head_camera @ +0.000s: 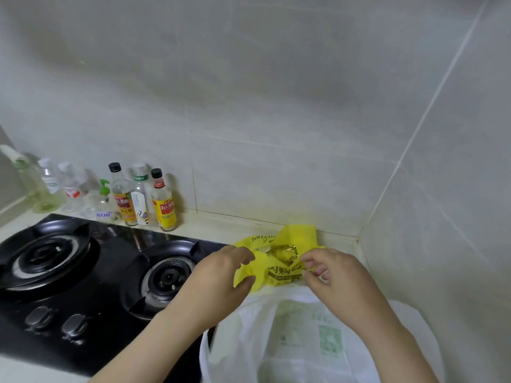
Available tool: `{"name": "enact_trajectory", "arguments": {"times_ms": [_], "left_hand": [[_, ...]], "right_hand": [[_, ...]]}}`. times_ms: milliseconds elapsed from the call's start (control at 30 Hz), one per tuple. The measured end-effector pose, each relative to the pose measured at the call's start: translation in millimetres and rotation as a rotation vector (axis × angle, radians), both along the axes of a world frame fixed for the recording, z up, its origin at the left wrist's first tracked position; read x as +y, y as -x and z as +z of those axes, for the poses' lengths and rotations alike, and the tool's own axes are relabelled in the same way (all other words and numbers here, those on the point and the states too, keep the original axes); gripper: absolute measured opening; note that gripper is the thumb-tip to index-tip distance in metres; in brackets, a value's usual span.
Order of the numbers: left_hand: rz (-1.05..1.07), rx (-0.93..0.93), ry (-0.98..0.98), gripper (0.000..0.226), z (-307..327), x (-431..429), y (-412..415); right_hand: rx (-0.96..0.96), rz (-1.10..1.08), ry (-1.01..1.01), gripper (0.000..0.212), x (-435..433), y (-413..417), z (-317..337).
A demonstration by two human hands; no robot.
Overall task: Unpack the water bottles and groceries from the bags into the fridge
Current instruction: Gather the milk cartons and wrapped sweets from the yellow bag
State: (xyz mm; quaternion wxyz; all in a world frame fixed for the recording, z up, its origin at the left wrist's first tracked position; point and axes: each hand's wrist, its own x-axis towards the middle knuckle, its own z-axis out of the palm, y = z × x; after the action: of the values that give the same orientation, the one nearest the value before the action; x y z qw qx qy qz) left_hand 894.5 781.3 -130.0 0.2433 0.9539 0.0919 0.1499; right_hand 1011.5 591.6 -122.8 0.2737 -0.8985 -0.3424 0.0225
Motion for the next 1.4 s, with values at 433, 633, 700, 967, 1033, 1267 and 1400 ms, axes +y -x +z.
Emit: {"name": "enact_trajectory", "arguments": {"times_ms": [433,633,700,967,1033,1267,1400], "left_hand": [[-0.115,0.104,0.004,0.031,-37,27,-75],[-0.154,0.166,0.005,0.033,-56,55,-105],[-0.168,0.196,0.006,0.032,-66,63,-114],[-0.197,0.308,0.01,0.032,-108,77,-148],[-0.195,0.316,0.014,0.031,-117,79,-159],[-0.207,0.465,-0.039,0.03,-154,86,-194],[-0.215,0.477,-0.018,0.031,-167,88,-207]], "right_hand": [[0.049,-0.063,0.122,0.022,12,-59,-34],[0.047,-0.046,0.207,0.022,33,-85,-51],[0.052,-0.031,0.239,0.025,41,-94,-61],[0.077,0.024,0.336,0.021,65,-131,-95],[0.076,0.042,0.376,0.02,71,-143,-102],[0.084,0.113,0.518,0.021,93,-175,-129],[0.101,0.145,0.572,0.029,101,-185,-143]]}}
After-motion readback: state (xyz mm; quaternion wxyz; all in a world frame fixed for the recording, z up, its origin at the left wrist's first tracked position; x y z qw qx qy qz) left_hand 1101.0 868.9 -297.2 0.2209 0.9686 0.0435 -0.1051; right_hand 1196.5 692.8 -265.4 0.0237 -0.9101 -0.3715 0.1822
